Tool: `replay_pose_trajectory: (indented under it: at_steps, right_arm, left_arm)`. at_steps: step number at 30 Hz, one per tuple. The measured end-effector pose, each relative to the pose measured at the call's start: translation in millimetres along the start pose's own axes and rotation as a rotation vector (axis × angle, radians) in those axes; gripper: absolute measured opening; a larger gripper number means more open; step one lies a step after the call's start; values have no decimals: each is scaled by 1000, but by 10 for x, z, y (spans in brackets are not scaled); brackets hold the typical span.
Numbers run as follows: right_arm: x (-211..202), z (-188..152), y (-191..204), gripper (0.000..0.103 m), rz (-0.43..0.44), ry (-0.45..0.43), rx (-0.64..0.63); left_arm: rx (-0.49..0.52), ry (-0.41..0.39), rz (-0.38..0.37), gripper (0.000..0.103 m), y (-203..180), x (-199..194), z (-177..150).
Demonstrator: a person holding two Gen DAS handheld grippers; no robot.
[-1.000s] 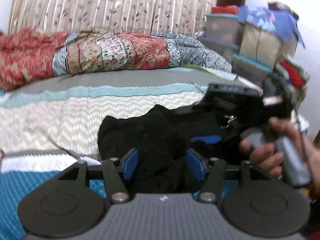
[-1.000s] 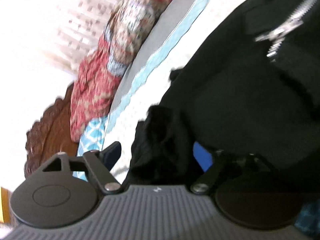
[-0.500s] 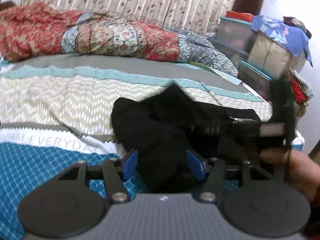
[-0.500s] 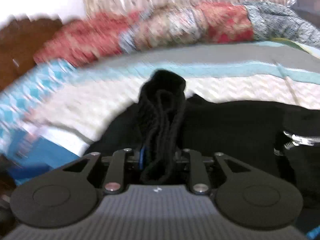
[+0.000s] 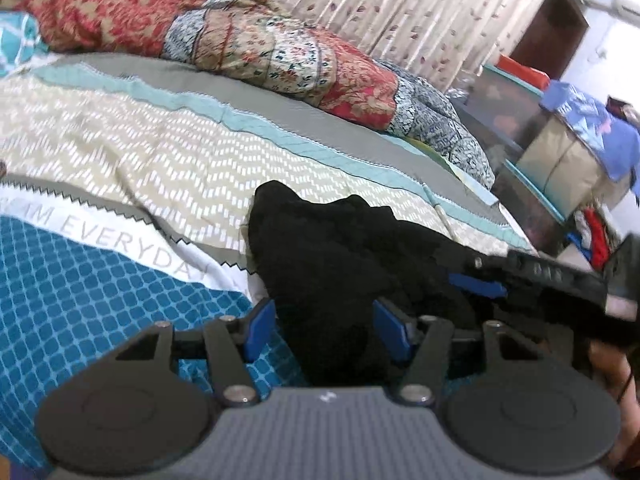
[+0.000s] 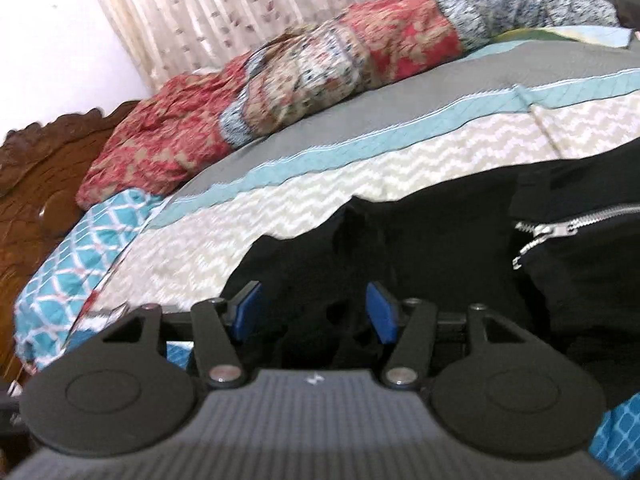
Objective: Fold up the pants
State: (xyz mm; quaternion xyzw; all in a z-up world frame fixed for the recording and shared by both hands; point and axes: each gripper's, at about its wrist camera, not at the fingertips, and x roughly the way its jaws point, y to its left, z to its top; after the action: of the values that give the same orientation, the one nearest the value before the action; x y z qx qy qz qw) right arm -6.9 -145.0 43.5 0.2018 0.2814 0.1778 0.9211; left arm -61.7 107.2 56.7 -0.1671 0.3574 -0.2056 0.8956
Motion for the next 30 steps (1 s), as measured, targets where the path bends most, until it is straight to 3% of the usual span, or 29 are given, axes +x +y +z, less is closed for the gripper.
replay_pose_trajectory:
  at_steps: [4,7,10,19,23,27,28,30]
  right_arm:
    - [65,-32,28,47,12,36,10]
    - [130,-79,-29,44,2,54,31]
    - [303,-140,-170,43,-106,159,43]
    - [-10,-11,-245,45,-28,63,107]
    - [138,153,-171,47,-35,52,45]
    - [508,274,-219,49,-15,78,68]
    - [582,269,-257,46,-1,96,84]
    - [723,247,-283,24,26,137,114]
  left_arm:
    - [-55,1,-14,55,62,3,24]
    - [-77,2,-32,53,74,16,85]
    - [-64,-1,-48,52,11,66,182]
    - [35,40,-65,52,-318,447,314]
    - [40,84,-41,52,-337,594,177]
    - [63,117,-8,52,-325,645,33]
    - [75,120,-1,52,-334,647,10]
    - [108,121,13,52,-367,635,-21]
